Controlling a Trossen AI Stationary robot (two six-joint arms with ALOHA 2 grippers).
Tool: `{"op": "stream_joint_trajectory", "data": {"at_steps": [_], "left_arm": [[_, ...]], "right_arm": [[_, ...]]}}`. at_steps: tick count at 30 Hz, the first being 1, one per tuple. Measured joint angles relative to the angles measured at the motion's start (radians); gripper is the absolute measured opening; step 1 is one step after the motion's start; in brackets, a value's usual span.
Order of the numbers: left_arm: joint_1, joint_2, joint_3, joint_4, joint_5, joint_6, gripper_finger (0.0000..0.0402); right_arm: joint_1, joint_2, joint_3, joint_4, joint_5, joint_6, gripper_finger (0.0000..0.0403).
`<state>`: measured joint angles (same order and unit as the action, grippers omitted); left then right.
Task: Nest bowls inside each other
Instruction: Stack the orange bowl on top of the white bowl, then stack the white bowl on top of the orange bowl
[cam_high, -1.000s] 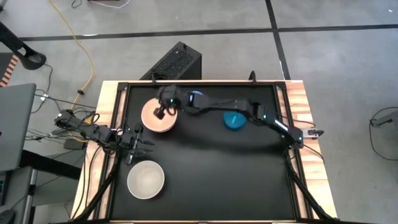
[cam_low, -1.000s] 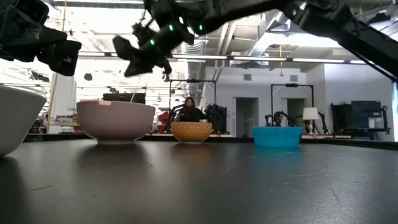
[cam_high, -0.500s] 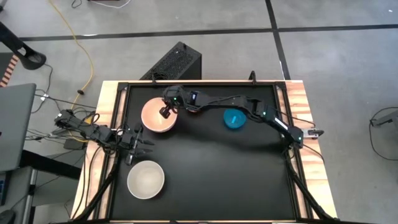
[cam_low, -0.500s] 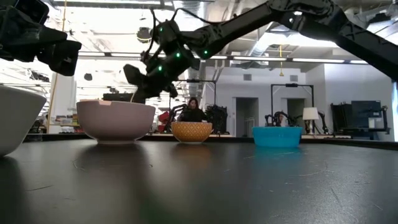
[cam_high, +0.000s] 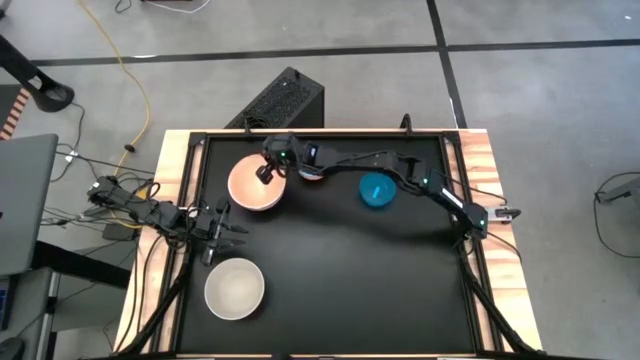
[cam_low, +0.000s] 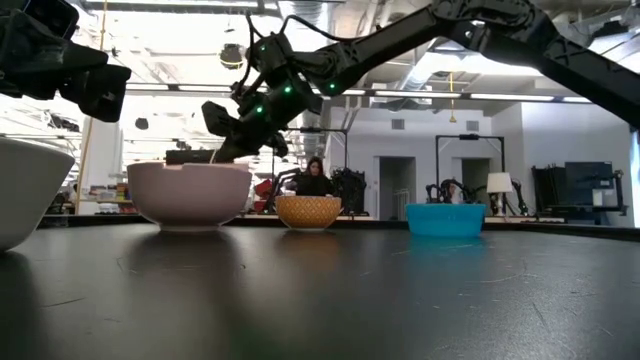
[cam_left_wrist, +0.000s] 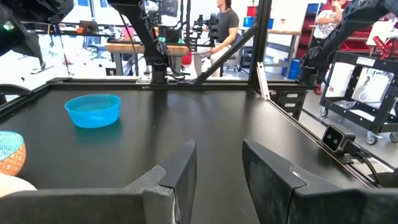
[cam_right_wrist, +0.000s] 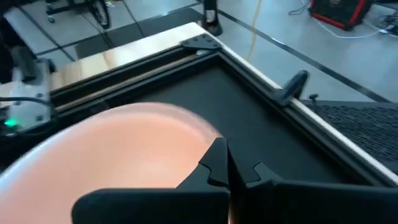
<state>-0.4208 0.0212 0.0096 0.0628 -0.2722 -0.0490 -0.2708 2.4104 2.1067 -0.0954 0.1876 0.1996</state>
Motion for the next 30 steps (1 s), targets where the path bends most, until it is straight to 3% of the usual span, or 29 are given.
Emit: {"op": "stream_joint_trajectory", "data": {"at_steps": [14,17,21,27,30], "left_arm": [[0.000,0.000,0.000,0.000,0.000,0.000,0.0118],[0.000,0.000,0.000,0.000,0.000,0.000,0.0118],[0.000,0.000,0.000,0.000,0.000,0.000,0.0118],[0.000,0.000,0.000,0.000,0.000,0.000,0.0118],[0.000,0.000,0.000,0.000,0.000,0.000,0.0118]], "right_arm": [[-0.012,0.000,0.000,-0.071,0.021,0.027,0.0002],[0.009,-0.023,-0.001,-0.107,-0.044,-0.005,0.0002],[0.093,-0.090,0.001,-0.218,-0.071,-0.054,0.0002],[0.252,-0.148,0.000,-0.449,-0.010,-0.083,0.0002],[0.340,-0.165,0.002,-0.497,-0.042,-0.144,0.0002]]}}
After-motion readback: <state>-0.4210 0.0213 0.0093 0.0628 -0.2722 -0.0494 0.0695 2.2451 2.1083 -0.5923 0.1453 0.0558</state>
